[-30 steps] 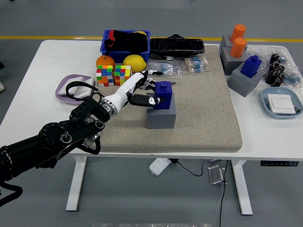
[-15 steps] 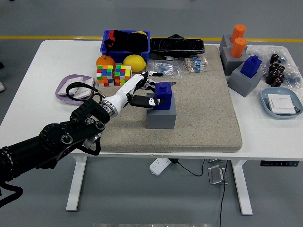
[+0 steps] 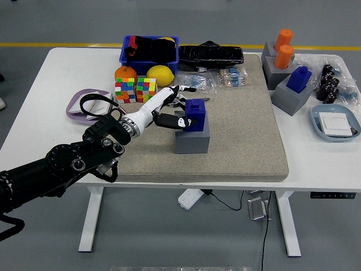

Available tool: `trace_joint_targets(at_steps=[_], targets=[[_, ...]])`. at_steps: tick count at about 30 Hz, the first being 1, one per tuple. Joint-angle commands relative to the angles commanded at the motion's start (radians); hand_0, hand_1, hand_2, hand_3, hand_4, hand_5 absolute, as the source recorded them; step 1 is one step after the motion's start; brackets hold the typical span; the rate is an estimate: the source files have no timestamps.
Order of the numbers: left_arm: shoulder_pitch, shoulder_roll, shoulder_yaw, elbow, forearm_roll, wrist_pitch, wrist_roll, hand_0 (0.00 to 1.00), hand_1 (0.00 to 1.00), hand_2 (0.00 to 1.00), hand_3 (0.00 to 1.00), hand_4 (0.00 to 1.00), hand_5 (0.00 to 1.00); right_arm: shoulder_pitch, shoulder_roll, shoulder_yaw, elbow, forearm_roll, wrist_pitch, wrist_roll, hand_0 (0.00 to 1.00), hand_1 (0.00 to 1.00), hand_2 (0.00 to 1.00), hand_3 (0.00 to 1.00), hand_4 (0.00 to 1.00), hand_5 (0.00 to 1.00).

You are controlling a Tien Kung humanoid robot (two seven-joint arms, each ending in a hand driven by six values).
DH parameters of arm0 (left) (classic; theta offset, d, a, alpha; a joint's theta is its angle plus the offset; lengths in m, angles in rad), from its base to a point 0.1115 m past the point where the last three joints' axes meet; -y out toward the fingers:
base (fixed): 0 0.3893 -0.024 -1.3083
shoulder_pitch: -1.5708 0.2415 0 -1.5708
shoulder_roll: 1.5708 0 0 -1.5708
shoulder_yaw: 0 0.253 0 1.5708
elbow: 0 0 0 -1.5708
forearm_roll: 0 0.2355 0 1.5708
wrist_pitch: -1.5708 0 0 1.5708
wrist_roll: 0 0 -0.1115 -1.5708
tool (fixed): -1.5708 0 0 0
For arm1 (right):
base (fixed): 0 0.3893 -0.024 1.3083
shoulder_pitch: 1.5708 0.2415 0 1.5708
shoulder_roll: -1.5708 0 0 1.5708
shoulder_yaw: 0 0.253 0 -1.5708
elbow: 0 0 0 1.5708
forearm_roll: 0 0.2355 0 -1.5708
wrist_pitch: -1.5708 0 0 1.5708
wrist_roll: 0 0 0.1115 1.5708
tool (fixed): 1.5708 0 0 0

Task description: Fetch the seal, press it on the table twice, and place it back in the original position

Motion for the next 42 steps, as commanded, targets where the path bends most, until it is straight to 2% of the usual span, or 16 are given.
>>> trace_joint_targets(at_steps=[28, 42], targets=[[-0.013, 0.001, 0.014, 0.017, 0.050, -0.005, 0.014, 0.835, 0.545, 0.452, 0.854, 0.705, 0.002, 0.000, 0.001, -0.001, 0.000, 0.004, 0.000, 0.001, 0.870, 0.732, 0.713, 0.716, 0.831, 0.510], [-0.035, 0.020, 0.009, 0.000, 0.078, -0.008, 0.027, 0.836, 0.542, 0.443, 0.849, 0.695, 0.002, -0.001, -0.001, 0.004, 0.000, 0.004, 0.000, 0.001, 0.870, 0.732, 0.713, 0.717, 0.831, 0.509]])
